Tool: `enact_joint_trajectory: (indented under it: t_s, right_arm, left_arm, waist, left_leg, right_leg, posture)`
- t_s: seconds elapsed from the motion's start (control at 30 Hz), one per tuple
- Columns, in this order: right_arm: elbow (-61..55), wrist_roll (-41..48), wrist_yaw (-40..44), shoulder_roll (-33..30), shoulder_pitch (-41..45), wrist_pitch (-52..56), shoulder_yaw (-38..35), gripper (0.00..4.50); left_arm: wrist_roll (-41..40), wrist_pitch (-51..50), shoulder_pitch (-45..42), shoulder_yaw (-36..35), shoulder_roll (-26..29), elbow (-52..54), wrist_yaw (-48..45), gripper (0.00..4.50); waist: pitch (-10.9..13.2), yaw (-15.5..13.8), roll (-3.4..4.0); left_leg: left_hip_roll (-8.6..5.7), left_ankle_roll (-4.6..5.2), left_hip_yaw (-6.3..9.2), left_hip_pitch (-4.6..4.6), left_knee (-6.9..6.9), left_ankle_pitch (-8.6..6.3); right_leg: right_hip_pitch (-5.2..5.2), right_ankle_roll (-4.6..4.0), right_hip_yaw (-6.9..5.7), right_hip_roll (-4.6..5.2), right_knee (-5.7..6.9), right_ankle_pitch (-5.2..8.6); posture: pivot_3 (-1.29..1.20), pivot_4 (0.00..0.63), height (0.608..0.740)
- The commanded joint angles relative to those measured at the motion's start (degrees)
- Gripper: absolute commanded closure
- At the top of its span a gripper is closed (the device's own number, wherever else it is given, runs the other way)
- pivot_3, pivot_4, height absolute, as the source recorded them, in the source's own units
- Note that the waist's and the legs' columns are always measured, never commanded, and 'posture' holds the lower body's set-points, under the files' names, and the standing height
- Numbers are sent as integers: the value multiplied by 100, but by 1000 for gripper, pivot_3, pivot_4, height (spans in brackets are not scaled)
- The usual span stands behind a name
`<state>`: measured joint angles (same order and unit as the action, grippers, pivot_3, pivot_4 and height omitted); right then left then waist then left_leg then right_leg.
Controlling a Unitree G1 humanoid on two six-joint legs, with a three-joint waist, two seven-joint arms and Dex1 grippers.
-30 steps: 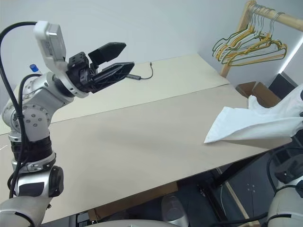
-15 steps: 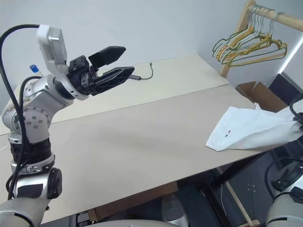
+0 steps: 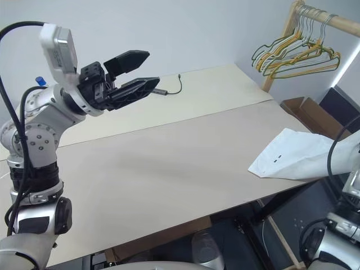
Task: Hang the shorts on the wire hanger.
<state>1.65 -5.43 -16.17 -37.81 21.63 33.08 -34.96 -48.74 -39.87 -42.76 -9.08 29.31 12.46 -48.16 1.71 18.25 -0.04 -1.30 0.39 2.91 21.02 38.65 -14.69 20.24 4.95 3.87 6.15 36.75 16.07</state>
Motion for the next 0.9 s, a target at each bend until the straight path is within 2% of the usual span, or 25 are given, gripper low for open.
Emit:
enact_joint_trajectory:
  t_s: [0.03,0.17,0.23,0.3,0.37,0.43,0.5,0.67,0.77,0.9]
  right_arm:
    - [-558,-405,-433,130,-186,-1423,235,14]
    - [-881,-1108,-642,-100,-420,-2733,722,14]
    - [-1247,-991,-201,-203,-234,-3042,1016,14]
    - [-1708,278,953,-82,122,-2820,1268,14]
    - [-1984,1630,2315,-65,394,-2349,1607,14]
    - [-1915,2423,3554,-190,470,-2146,1941,14]
    - [-1624,2785,4541,-322,540,-2056,2287,14]
    - [-772,3049,6709,-590,941,-1991,3238,14]
    - [-349,2939,7500,-644,1202,-1972,3651,14]
    - [-90,2873,7782,-548,1326,-1953,3732,14]
  left_arm:
    - [85,152,-180,-25,88,-43,-57,0]
    - [280,194,-73,-53,192,2,38,0]
    - [581,379,147,-68,329,70,111,0]
    - [967,779,469,-125,356,139,284,0]
    - [1179,873,835,-113,662,190,97,0]
    - [1149,968,1211,-187,831,372,-123,0]
    - [1147,923,1511,-202,959,609,-71,0]
    - [1302,1001,2316,-264,1250,1253,-53,0]
    - [1399,1031,2793,-365,1412,1572,-31,0]
    - [1610,1137,3266,-552,1666,1671,-52,0]
  waist:
    - [0,5,0]
    - [1,10,1]
    - [2,33,3]
    - [4,64,0]
    - [20,83,-25]
    - [29,80,-51]
    - [45,-33,-86]
    - [63,-522,-90]
    - [70,-837,-86]
    - [71,-1238,-86]
  left_leg:
    - [0,0,0,-2,0,0]
    - [-1,0,0,-5,0,0]
    - [-2,0,-3,-8,-3,0]
    - [-1,0,-4,-24,-13,0]
    - [8,0,-5,-59,-26,0]
    - [31,-1,5,-83,-37,0]
    - [51,-4,18,-82,-38,-2]
    - [62,-9,2,-57,-39,-6]
    - [71,-9,1,-24,-38,-6]
    - [84,-13,1,6,-38,-4]
  right_leg:
    - [0,0,0,0,0,0]
    - [-1,0,3,0,0,0]
    - [0,0,7,0,-1,0]
    - [-7,1,11,-3,0,0]
    - [-34,4,13,-11,-4,2]
    - [-58,4,8,-38,-14,3]
    - [-60,-5,-2,-56,-25,-3]
    - [-30,-62,11,-49,-55,-44]
    - [12,-69,10,-55,-52,-51]
    - [51,-86,3,-73,-50,-61]
  posture:
    - [-305,0,740]
    - [-290,0,740]
    - [-285,0,740]
    - [-258,0,740]
    - [-237,0,740]
    - [-208,0,740]
    - [-164,0,740]
    - [-73,0,740]
    - [-25,0,740]
    - [-16,0,740]
